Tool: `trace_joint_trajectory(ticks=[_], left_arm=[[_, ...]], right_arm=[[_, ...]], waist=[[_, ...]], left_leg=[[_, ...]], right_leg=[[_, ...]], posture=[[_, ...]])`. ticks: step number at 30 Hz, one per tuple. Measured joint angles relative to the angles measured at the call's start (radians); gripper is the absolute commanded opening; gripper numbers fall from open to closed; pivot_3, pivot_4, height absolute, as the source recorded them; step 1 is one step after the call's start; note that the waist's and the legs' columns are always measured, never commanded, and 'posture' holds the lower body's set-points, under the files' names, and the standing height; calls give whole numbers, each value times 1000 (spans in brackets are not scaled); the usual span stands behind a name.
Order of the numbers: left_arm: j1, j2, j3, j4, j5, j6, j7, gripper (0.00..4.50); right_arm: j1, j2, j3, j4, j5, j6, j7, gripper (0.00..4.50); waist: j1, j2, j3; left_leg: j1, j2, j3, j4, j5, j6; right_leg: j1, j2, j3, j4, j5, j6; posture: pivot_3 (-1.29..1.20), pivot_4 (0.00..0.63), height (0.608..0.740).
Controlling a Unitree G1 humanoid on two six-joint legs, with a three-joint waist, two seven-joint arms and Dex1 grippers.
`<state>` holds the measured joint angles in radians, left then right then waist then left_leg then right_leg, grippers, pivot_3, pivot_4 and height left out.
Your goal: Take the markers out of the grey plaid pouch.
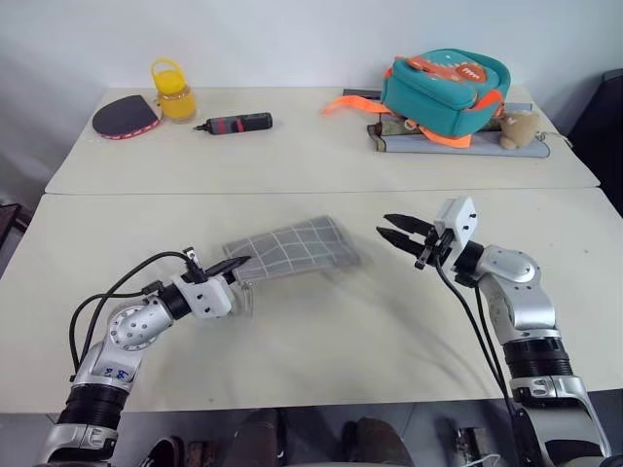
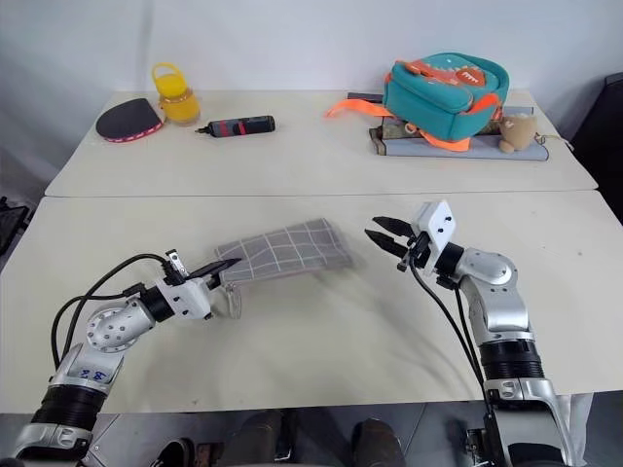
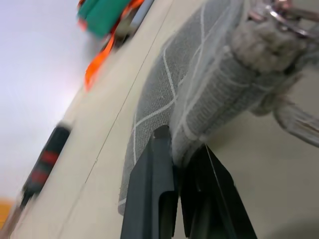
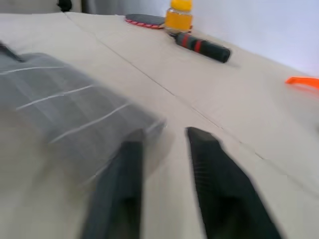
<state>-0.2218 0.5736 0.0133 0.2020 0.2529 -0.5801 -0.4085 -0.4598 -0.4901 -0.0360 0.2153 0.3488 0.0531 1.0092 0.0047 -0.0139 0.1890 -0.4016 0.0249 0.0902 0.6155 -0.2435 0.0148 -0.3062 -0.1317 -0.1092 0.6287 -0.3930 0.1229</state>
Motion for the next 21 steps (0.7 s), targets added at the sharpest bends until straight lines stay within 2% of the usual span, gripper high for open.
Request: trace_joint_trajectory(ticks=[1, 5, 8, 17, 21], left_arm=[[0, -20, -6, -14, 13, 21, 13, 0], [-17, -95, -59, -79, 67, 136, 33, 0], [-42, -121, -91, -90, 87, 185, 35, 0], [-183, -179, -201, -36, 191, 279, 90, 0], [-209, -184, -229, -25, 214, 287, 112, 0]], right_arm=[[24, -7, 20, -33, 21, 49, 24, 2979], [128, -39, 118, -251, 158, 346, 100, 2979], [126, -37, 164, -351, 178, 423, 90, 2979], [33, 199, 305, -285, 58, 498, -144, 2979], [4, 250, 302, -244, 43, 516, -202, 2979]], waist=[[1, 0, 0], [3, 1, -1], [3, 1, -1], [19, 1, -1], [19, 0, -1]], left_leg=[[0, 0, 0, 0, 0, 0], [0, 0, 0, 0, 0, 0], [1, 0, 0, 0, 0, 0], [0, -1, 0, 0, 1, 0], [0, -2, 0, 0, 1, 0]], right_leg=[[0, 0, 0, 0, 0, 0], [0, 0, 1, 0, 0, 0], [0, -1, 1, -2, 0, 0], [-2, 0, 1, 0, 0, 0], [-2, 1, 0, 0, 0, 0]], posture=[[0, 150, 740], [0, 150, 740], [0, 150, 740], [0, 150, 740], [0, 150, 740]])
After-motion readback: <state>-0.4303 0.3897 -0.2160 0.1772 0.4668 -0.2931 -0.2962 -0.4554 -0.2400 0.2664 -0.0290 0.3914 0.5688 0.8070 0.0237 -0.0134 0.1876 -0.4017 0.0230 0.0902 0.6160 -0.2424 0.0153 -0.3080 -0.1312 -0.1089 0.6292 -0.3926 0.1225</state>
